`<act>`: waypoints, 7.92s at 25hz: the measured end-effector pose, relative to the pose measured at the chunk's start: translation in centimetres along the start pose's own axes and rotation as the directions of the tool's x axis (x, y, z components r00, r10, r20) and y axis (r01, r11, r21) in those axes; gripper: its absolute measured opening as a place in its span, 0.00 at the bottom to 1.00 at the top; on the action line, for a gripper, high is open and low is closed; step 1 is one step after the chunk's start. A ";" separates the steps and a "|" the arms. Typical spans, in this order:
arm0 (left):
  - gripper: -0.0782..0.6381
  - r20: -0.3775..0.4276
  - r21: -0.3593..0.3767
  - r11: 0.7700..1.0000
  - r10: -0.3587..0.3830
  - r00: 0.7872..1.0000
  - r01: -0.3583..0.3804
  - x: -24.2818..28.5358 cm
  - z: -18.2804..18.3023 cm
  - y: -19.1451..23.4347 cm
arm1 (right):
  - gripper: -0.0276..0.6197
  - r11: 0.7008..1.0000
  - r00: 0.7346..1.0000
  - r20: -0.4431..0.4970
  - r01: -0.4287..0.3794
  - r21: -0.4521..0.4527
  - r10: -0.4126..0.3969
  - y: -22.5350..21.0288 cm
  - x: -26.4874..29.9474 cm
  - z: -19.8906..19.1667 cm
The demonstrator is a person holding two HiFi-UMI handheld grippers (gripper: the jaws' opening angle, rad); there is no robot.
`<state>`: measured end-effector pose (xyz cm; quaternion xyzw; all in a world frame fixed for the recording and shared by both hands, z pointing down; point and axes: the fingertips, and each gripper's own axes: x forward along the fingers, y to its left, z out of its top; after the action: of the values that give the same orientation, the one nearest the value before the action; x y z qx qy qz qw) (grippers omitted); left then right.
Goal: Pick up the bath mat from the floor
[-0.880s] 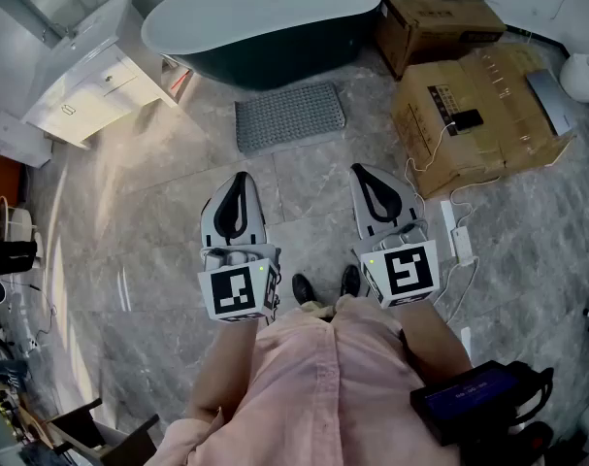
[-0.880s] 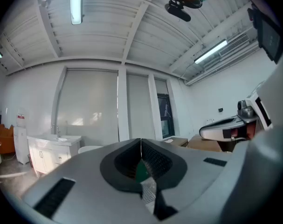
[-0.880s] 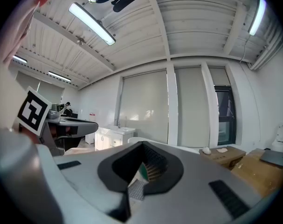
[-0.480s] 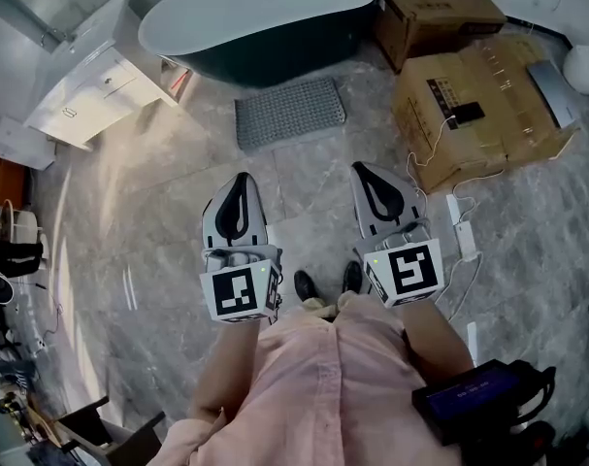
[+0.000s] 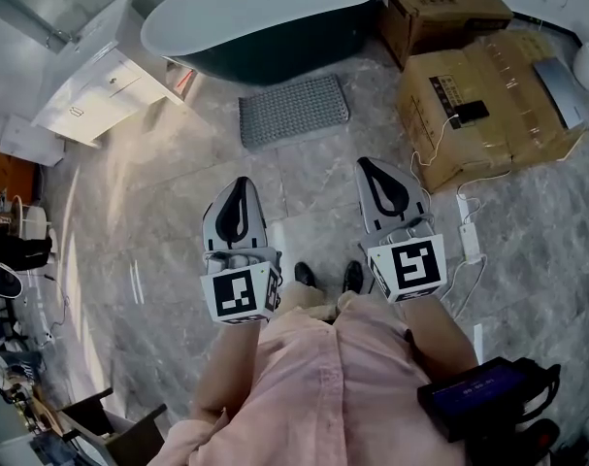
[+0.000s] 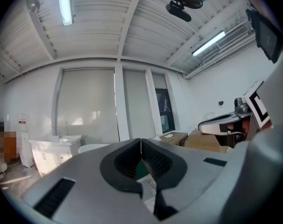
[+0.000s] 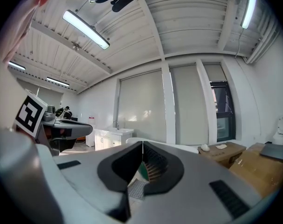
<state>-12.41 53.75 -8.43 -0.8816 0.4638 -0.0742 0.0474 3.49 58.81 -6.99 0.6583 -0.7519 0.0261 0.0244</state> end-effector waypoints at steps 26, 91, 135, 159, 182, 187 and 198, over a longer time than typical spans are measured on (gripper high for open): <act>0.15 0.015 -0.030 0.999 0.025 1.000 -0.025 13.5 -2.4 15.6 | 0.07 1.000 1.000 -0.018 0.008 -0.006 -0.009 1.4 20.3 1.2; 0.15 -0.143 0.027 0.996 0.088 0.986 -0.085 45.1 -4.3 20.1 | 0.07 0.999 0.998 -0.068 -0.015 0.038 0.017 -20.0 47.3 -1.3; 0.15 -0.240 -0.124 0.984 0.095 0.966 -0.128 53.5 -13.5 37.5 | 0.07 0.998 0.974 -0.222 0.033 -0.046 -0.042 -16.8 63.6 -4.3; 0.15 -0.512 -0.127 0.969 0.119 0.850 -0.212 50.2 -32.6 35.9 | 0.07 0.991 0.866 -0.492 0.128 0.045 -0.090 -22.0 58.1 -26.2; 0.15 -0.477 -0.157 0.967 0.105 0.872 -0.202 51.4 -43.6 37.2 | 0.08 0.991 0.874 -0.477 0.129 0.035 -0.097 -22.5 59.9 -37.5; 0.15 -0.479 -0.156 0.966 0.111 0.871 -0.208 51.8 -48.5 36.7 | 0.08 0.991 0.874 -0.475 0.131 0.025 -0.104 -23.1 60.2 -42.2; 0.15 -0.483 -0.139 0.971 0.105 0.870 -0.194 52.9 -57.9 36.1 | 0.08 0.987 0.873 -0.470 0.157 0.020 -0.130 -23.9 61.1 -51.6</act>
<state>-22.20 -11.12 47.70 -0.7987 0.5332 -0.2395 -0.1426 19.22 -1.11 49.03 0.6869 -0.6720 0.2034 0.1878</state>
